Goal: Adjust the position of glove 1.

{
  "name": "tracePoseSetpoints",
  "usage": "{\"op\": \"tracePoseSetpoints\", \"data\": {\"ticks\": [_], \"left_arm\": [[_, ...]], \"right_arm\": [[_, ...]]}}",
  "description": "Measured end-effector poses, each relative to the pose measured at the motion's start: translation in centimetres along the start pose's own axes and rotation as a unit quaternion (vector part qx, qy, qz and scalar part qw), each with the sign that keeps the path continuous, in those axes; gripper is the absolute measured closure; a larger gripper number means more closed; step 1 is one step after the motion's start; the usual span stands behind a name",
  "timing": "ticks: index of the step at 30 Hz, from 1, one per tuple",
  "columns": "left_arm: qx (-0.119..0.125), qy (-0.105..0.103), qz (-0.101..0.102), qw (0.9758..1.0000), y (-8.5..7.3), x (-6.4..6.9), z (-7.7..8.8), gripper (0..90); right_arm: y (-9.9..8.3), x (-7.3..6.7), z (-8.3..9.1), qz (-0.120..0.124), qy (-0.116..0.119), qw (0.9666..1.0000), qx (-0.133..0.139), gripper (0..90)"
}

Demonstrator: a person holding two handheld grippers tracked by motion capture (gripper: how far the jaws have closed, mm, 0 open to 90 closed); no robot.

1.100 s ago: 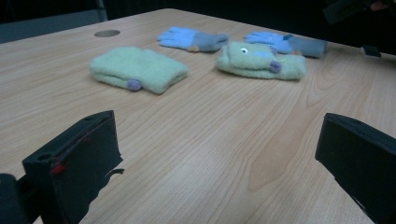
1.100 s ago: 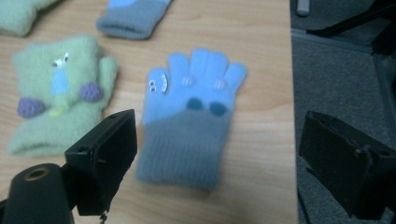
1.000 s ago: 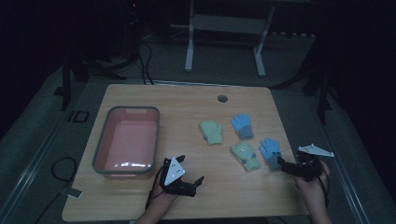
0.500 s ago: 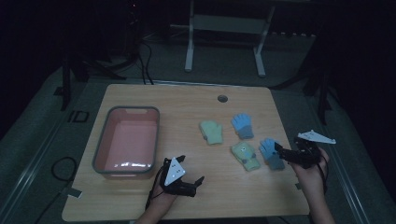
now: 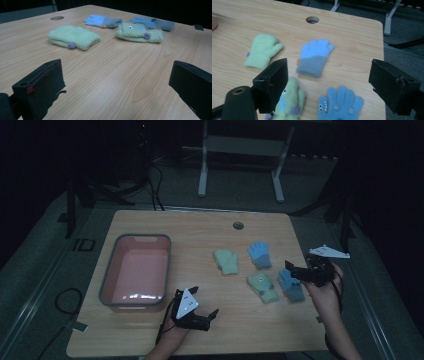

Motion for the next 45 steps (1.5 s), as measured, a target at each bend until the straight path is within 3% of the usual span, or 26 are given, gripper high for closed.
{"op": "tracePoseSetpoints", "data": {"ticks": [10, 19, 22, 26, 38, 45], "left_arm": [[0.0, 0.001, -0.001, 1.0, 0.0, 0.0, 0.0, 0.1], [0.0, 0.0, -0.002, 1.0, 0.0, 0.1, 0.0, 0.1], [0.0, 0.0, -0.002, 1.0, 0.0, 0.1, 0.0, 0.2], [0.0, 0.0, -0.004, 1.0, 0.0, 0.1, 0.0, 0.1], [0.0, -0.001, -0.003, 1.0, 0.0, 0.1, 0.0, 0.1], [0.002, -0.003, 0.002, 1.0, 0.0, 0.0, 0.0, 0.2]], "right_arm": [[0.9, -2.1, -1.3, 0.019, 0.02, 0.9996, -0.004, 16.0], [2.1, -4.7, -2.5, 0.045, 0.058, 0.9973, -0.003, 21.7], [2.1, -4.9, -2.6, 0.047, 0.058, 0.9972, -0.004, 21.8], [2.4, -6.8, -3.9, 0.058, 0.084, 0.9947, -0.013, 21.7], [2.2, -9.7, -7.1, 0.092, 0.108, 0.9893, -0.035, 22.1], [1.5, -10.7, -8.9, 0.084, 0.125, 0.9874, -0.047, 25.8]]}}
Point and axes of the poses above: each handheld gripper's, and its own axes: z roughly backward along the jaws, y roughly out of its top, x roughly to its right, the point moved 4 cm from there along -z, roughly forward along the jaws, and after that the axes turned 9 degrees about -z, right-handed, at the moved point
